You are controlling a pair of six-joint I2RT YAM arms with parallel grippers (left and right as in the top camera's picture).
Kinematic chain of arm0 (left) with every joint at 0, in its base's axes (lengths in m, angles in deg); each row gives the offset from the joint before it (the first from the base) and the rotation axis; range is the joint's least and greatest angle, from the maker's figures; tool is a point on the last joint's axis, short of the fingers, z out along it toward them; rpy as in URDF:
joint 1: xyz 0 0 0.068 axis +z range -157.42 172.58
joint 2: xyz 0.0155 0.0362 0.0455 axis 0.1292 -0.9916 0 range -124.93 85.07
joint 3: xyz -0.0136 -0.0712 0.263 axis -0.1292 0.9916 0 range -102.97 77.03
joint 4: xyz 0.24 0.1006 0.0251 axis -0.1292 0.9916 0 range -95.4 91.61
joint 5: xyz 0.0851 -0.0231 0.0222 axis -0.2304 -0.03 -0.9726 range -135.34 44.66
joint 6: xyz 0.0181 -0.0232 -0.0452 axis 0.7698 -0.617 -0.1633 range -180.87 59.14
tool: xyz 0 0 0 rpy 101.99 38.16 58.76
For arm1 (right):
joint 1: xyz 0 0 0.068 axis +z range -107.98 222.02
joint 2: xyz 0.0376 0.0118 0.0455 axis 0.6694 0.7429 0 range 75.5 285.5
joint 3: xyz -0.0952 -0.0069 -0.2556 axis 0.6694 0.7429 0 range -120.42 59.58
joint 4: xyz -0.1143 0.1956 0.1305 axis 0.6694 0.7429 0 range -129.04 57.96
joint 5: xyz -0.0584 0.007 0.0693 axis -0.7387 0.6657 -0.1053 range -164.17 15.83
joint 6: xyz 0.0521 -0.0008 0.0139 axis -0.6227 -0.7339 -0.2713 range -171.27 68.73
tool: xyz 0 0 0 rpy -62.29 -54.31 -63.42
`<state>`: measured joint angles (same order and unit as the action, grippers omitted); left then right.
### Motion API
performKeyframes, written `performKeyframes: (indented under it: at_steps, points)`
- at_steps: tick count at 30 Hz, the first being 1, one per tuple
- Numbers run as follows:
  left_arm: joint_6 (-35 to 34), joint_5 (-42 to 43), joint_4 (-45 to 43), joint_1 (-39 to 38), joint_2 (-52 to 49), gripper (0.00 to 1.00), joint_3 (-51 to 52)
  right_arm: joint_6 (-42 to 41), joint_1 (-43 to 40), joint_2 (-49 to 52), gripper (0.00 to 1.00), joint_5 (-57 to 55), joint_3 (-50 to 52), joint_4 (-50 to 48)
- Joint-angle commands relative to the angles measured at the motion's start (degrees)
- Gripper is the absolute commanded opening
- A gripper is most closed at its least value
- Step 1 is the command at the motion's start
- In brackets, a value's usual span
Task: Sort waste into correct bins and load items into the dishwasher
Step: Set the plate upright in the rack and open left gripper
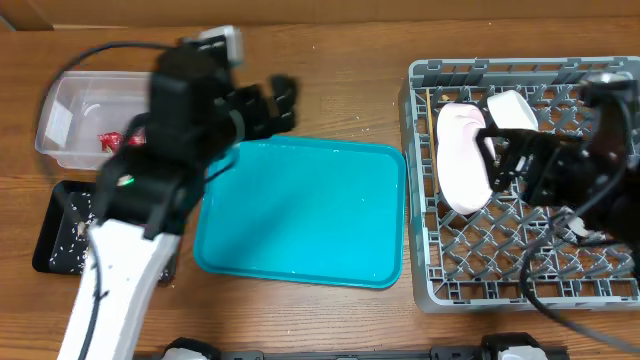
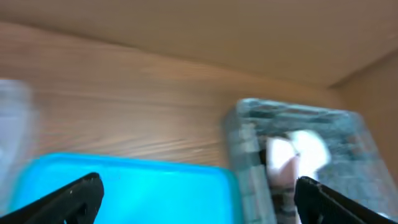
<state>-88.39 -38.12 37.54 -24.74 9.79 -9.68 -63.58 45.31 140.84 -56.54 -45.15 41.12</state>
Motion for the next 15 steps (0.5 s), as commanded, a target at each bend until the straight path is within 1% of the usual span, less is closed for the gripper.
performKeyframes:
  at_steps: [1, 3, 5, 6, 8, 10, 15]
  points:
    - [12.8, -2.9, 7.9, 9.5, 5.1, 1.00, -0.6, 3.2, 2.9, 4.9, 1.00, 7.4, -0.6, -0.4]
    - [14.7, -0.6, 10.8, 14.9, 6.9, 1.00, -0.6, 3.4, 4.6, 6.9, 1.00, 6.5, -0.6, -0.6]
    - [18.9, 3.1, 13.0, 20.0, 8.4, 1.00, -0.6, 3.4, 7.5, 9.1, 1.00, 2.8, -0.6, -1.6]
    - [19.0, 3.3, 14.0, 21.4, 8.8, 1.00, -0.6, 3.4, 8.7, 9.6, 1.00, 1.4, -0.6, -2.2]
    - [19.0, 3.2, 15.5, 22.5, 9.0, 1.00, -0.6, 3.4, 11.0, 9.9, 1.00, -0.4, -0.6, -3.6]
    - [19.0, 0.0, 16.9, 22.7, 8.6, 1.00, -0.5, 3.4, 14.7, 9.9, 1.00, -2.8, -0.6, -6.3]
    - [19.0, -0.2, 17.3, 22.6, 7.4, 1.00, -0.5, 3.3, 17.6, 9.9, 1.00, -3.0, -0.6, -7.6]
